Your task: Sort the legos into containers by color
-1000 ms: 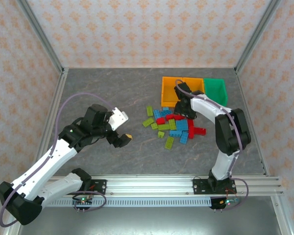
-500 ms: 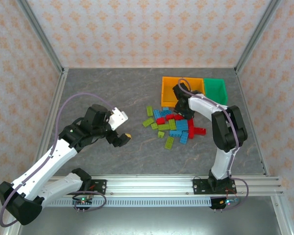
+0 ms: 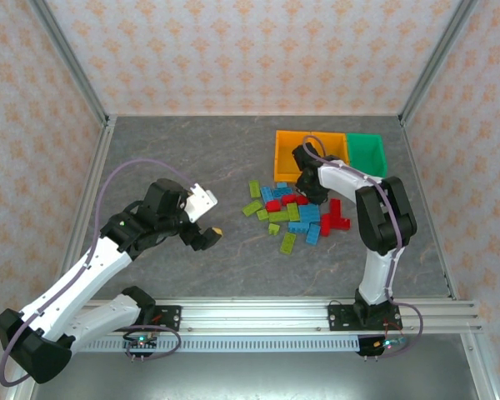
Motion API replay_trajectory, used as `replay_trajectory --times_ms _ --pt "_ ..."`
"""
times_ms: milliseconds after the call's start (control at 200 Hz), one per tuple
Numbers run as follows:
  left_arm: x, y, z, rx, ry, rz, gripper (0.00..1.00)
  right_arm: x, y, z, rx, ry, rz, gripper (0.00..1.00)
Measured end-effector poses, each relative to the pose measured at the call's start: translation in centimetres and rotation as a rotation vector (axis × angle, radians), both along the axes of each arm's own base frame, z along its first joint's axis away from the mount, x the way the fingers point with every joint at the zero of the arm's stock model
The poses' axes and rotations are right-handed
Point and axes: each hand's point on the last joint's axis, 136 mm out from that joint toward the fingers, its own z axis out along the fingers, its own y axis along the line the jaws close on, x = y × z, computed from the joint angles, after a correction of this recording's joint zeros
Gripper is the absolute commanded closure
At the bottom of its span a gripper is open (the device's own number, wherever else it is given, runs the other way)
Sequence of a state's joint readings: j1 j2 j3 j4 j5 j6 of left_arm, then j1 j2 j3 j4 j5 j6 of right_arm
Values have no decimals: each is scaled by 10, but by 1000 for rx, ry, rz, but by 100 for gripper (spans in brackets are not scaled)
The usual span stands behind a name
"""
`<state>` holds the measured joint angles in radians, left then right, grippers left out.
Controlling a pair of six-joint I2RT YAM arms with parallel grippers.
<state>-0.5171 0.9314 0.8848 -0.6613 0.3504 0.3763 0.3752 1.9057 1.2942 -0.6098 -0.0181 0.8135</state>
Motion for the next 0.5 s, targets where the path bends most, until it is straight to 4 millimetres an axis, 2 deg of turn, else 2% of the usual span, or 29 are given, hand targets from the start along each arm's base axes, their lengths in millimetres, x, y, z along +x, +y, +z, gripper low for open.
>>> replay_trajectory --times_ms 155,230,295,400,440,500 --pt "0 2 -1 6 -4 7 0 -9 -3 5 10 -12 0 75" --pt "0 3 -2 10 -5 11 0 -19 -8 19 12 -38 -2 75" --pt "0 4 -2 12 -5 13 0 -24 -14 44 11 -99 -6 75" --pt "0 3 -2 12 -6 13 0 -21 -30 100 5 -258 -31 75" --pt "0 3 -2 12 -6 13 0 -18 -43 119 0 -316 -56 75" --pt "0 3 -2 12 -5 13 0 -9 -68 138 -14 -368 -106 75"
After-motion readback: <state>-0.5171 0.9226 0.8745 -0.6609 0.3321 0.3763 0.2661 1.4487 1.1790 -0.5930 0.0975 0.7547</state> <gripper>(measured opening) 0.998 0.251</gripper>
